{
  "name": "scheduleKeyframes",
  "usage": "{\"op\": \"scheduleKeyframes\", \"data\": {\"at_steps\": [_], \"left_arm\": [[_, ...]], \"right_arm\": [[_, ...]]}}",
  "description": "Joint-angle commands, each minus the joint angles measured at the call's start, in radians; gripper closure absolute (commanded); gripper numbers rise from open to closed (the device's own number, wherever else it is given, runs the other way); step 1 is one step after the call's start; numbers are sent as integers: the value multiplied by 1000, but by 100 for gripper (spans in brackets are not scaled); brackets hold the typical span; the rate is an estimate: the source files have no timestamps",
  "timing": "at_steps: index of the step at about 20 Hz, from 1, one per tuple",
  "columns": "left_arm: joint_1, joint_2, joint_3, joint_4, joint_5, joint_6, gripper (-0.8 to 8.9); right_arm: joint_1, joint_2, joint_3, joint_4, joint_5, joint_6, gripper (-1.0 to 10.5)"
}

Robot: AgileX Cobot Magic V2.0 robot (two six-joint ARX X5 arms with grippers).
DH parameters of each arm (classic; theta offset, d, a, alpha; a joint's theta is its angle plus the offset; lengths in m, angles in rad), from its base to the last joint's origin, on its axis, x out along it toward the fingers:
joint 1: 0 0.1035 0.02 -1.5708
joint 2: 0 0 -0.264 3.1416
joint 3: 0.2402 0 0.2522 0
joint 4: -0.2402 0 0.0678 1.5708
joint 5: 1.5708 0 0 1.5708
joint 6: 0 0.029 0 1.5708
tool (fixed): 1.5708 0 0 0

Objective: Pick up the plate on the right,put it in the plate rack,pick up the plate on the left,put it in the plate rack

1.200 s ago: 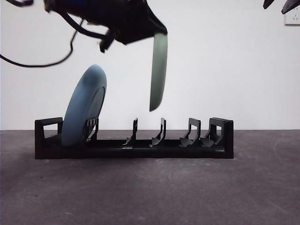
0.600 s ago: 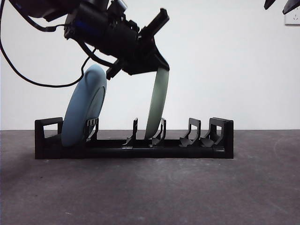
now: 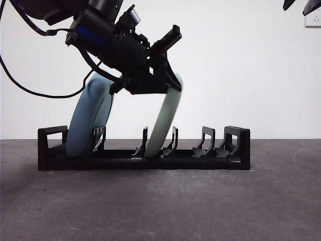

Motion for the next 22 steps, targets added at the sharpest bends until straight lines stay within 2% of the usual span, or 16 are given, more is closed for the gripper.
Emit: {"op": "scheduleKeyframes", "data": {"at_steps": [1,4,8,11,13,14,15,17,20,22], "left_arm": [[-14,0,-1,3,46,7,522],[-55,-59,-1,-7,77,30,522],[-111,-227,-1,-141,34,181,522],[-125,-397,-1,-356,-117,307,534],[-124,-506,-1,-516,-251,334,561],[-117,-555,-1,-595,-312,349,643],[-105,-604,-1,-674,-376,386,780],[-72,-679,-2,-778,-474,423,822],[-34,-770,-13,-873,-511,424,821],[-14,-854,-72,-857,-513,426,821]], "right_arm": [[0,3,0,-19,-1,1,761],[1,3,0,-74,-2,-43,761],[1,2,0,-145,-2,-66,761],[2,-2,0,-177,-56,-91,782],[2,-6,0,-177,-107,-133,862],[2,-8,0,-177,-106,-144,893],[2,-12,-2,-176,-106,-149,951],[2,-39,-9,-167,-103,-149,963],[2,-161,-93,-55,-103,-139,963],[2,-275,-201,65,-102,-108,963]]}}
